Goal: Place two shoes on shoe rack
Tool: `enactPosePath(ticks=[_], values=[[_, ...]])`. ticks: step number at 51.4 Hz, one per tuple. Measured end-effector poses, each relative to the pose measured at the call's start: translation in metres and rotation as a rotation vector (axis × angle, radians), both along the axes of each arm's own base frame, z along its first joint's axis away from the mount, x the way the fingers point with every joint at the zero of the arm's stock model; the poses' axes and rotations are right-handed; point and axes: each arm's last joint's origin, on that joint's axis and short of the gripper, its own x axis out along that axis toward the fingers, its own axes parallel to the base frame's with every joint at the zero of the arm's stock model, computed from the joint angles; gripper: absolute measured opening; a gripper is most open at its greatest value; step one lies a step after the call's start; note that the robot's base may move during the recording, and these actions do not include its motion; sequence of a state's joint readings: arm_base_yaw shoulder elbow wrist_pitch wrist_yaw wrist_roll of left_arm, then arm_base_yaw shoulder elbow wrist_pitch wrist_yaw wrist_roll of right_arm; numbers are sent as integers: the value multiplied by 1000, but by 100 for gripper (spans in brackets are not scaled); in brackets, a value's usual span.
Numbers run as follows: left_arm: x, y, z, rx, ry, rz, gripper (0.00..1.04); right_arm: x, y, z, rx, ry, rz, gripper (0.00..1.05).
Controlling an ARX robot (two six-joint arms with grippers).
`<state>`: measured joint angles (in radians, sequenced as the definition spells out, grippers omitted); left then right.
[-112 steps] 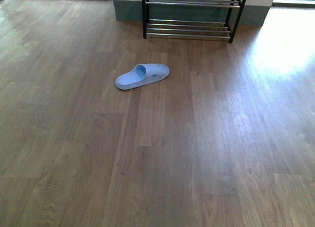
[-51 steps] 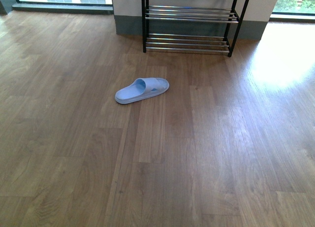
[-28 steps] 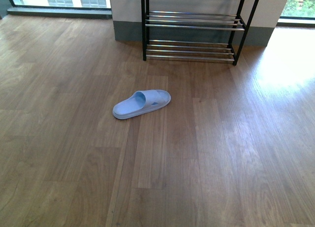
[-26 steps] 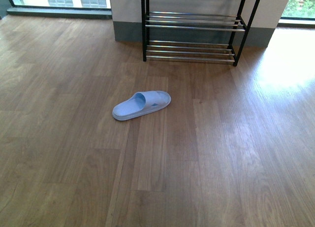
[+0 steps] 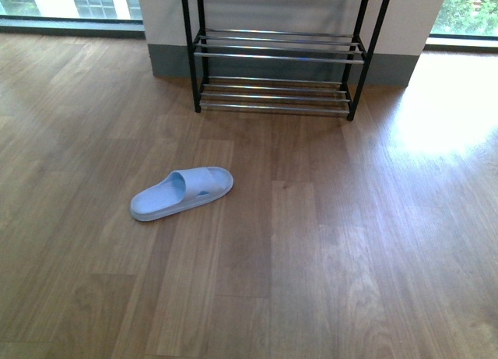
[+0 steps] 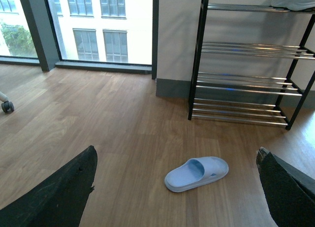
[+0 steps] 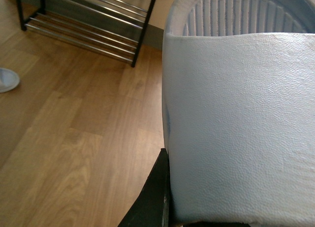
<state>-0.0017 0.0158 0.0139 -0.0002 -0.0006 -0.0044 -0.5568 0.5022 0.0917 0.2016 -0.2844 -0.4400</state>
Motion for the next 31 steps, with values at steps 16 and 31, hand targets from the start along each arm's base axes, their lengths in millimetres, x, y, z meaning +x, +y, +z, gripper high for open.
enactPosePath(ticks=[16,31], values=[[0,0,0,0,0,-2,95,0,0,-1,0,2,-4,2],[0,0,0,0,0,-1,95,0,0,-1,1,2,-3,2]])
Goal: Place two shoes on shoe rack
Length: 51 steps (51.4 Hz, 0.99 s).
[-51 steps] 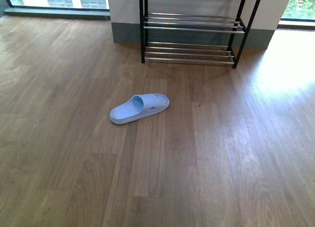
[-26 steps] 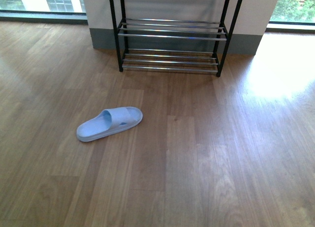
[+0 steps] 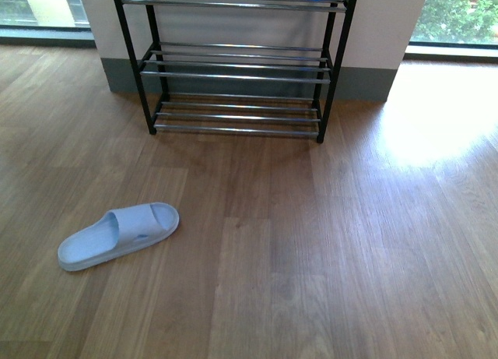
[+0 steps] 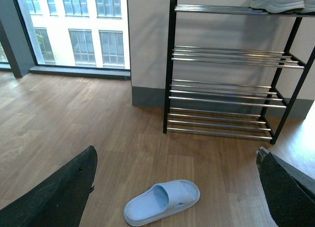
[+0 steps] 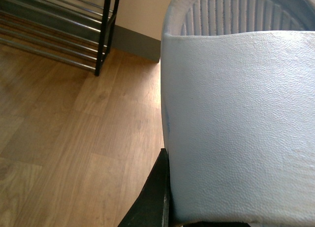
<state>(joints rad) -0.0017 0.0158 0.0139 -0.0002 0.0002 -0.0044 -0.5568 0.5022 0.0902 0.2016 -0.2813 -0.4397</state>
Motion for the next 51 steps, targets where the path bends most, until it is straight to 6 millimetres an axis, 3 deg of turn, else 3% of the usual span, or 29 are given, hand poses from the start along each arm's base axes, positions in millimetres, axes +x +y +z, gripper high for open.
enactPosePath(ticks=[33,38,43,46,51], values=[[0,0,0,-3,2,0,95,0,0,0,1,0,4,2],[3,0,0,-132,150,-55,95,0,0,0,0,-1,4,2],[29,0,18,-347,238,-90,95,0,0,0,1,0,3,2],[62,-3,31,-410,297,-102,95,0,0,0,1,0,3,2],[113,-15,13,-375,534,-58,95,0,0,0,0,0,3,2]])
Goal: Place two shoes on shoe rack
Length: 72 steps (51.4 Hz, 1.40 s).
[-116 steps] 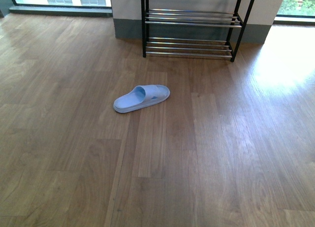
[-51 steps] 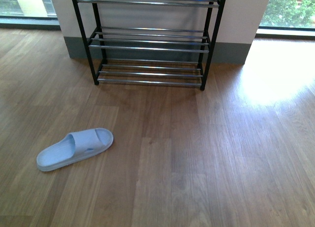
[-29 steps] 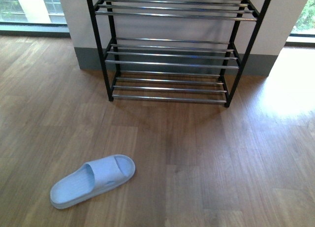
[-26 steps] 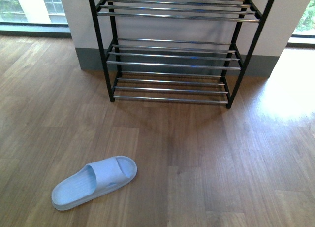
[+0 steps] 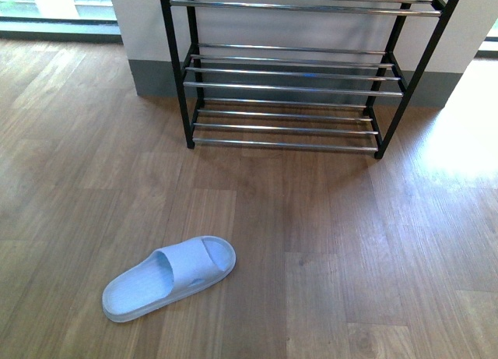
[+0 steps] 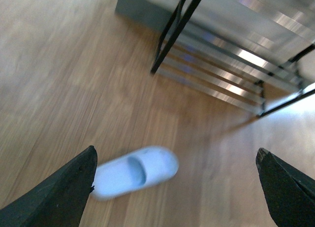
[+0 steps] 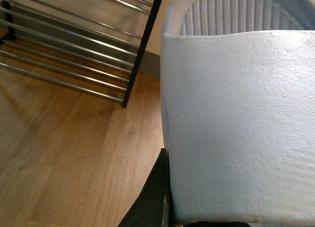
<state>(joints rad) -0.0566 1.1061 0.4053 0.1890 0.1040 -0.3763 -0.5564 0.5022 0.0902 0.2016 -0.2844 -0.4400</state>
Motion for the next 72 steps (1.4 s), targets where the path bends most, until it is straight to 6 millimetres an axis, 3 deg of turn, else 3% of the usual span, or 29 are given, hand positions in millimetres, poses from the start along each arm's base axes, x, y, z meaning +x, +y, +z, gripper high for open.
enactPosePath(ticks=[6,15,20,24,34,42,53,72], values=[[39,-21,-55,201,273,-55,95,0,0,0,0,0,0,2],[77,-43,-103,395,377,-172,95,0,0,0,0,0,0,2],[99,-50,-142,499,441,-238,95,0,0,0,0,0,0,2],[110,-53,-177,556,485,-305,95,0,0,0,0,0,0,2],[126,-60,-225,619,527,-407,95,0,0,0,0,0,0,2],[135,-75,-252,583,496,-539,95,0,0,0,0,0,0,2],[129,-97,-282,523,515,-681,95,0,0,0,0,0,0,2],[126,-105,-312,544,536,-766,95,0,0,0,0,0,0,2]])
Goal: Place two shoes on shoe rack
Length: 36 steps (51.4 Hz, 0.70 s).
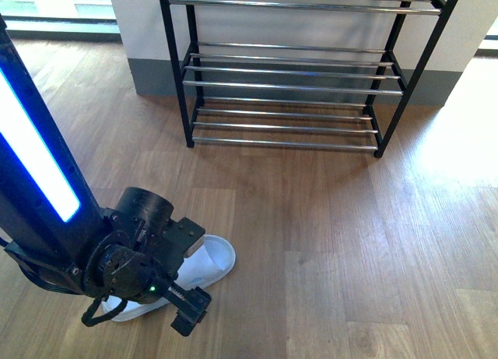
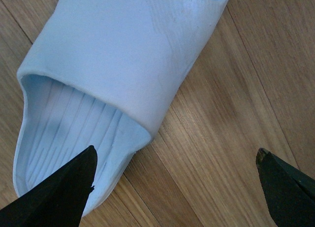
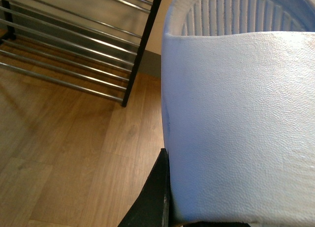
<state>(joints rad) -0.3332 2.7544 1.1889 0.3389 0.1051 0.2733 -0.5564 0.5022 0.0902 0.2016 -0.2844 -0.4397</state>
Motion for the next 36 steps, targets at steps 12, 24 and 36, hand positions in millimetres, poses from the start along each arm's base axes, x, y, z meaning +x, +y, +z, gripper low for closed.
enactPosePath(ticks=[12,24,36], values=[[6,-8,-11,-44,-19,-80,95,0,0,0,0,0,0,2],[9,-14,-25,-61,-6,-119,95,0,0,0,0,0,0,2],[11,-19,-38,-70,-34,-147,95,0,0,0,0,0,0,2]])
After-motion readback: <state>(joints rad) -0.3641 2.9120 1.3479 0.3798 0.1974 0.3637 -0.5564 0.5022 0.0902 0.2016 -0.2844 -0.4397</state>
